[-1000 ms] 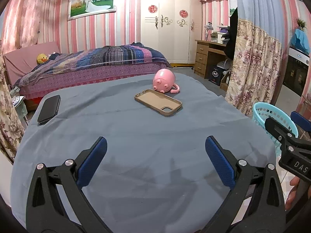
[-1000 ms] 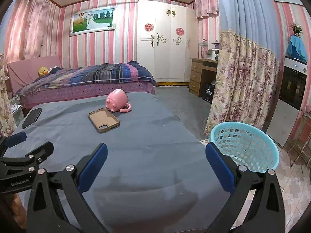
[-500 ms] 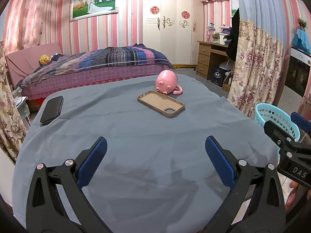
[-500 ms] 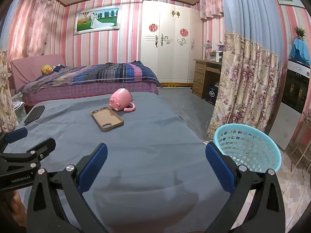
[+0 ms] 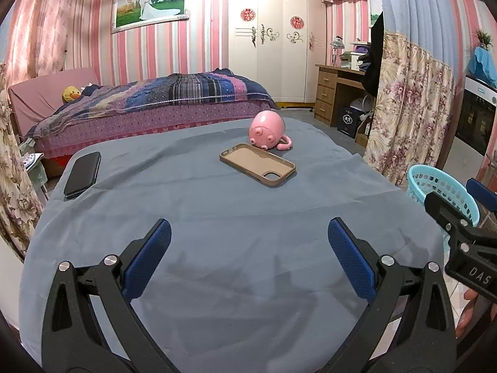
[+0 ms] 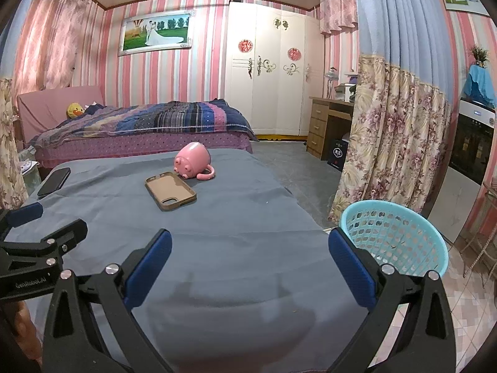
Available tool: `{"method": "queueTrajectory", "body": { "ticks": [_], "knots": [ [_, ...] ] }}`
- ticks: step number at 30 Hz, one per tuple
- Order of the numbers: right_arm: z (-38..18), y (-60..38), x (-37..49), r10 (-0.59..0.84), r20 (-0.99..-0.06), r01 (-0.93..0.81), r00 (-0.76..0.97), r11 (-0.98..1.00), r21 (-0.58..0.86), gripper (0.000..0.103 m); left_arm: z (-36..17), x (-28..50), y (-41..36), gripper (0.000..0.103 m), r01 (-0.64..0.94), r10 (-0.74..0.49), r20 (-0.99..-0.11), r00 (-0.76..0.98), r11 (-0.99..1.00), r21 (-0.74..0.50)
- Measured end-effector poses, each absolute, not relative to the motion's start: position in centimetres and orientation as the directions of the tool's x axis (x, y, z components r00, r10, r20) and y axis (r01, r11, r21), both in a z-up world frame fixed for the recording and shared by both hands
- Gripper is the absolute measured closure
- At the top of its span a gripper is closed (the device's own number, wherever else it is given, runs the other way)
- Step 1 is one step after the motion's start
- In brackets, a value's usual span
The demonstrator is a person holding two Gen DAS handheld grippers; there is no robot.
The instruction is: Collect trash
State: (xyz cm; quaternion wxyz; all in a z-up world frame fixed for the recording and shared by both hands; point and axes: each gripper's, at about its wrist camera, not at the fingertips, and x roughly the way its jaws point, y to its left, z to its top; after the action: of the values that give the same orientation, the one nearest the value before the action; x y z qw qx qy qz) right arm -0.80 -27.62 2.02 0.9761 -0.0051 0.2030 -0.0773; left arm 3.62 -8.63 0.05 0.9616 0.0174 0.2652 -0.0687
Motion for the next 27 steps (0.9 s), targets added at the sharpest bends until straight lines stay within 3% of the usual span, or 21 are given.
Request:
{"method": "queueTrajectory", "body": {
  "ticks": [27],
  "knots": [
    [2.49,-28.28,-1.3,-0.147,-0.372,0.15,0.916,0.989,-0.02,0.004,0.78,2.97,-8.03,0.005,0.128,-0.119,-0.46,0.88,0.992,-0.01]
  ]
}}
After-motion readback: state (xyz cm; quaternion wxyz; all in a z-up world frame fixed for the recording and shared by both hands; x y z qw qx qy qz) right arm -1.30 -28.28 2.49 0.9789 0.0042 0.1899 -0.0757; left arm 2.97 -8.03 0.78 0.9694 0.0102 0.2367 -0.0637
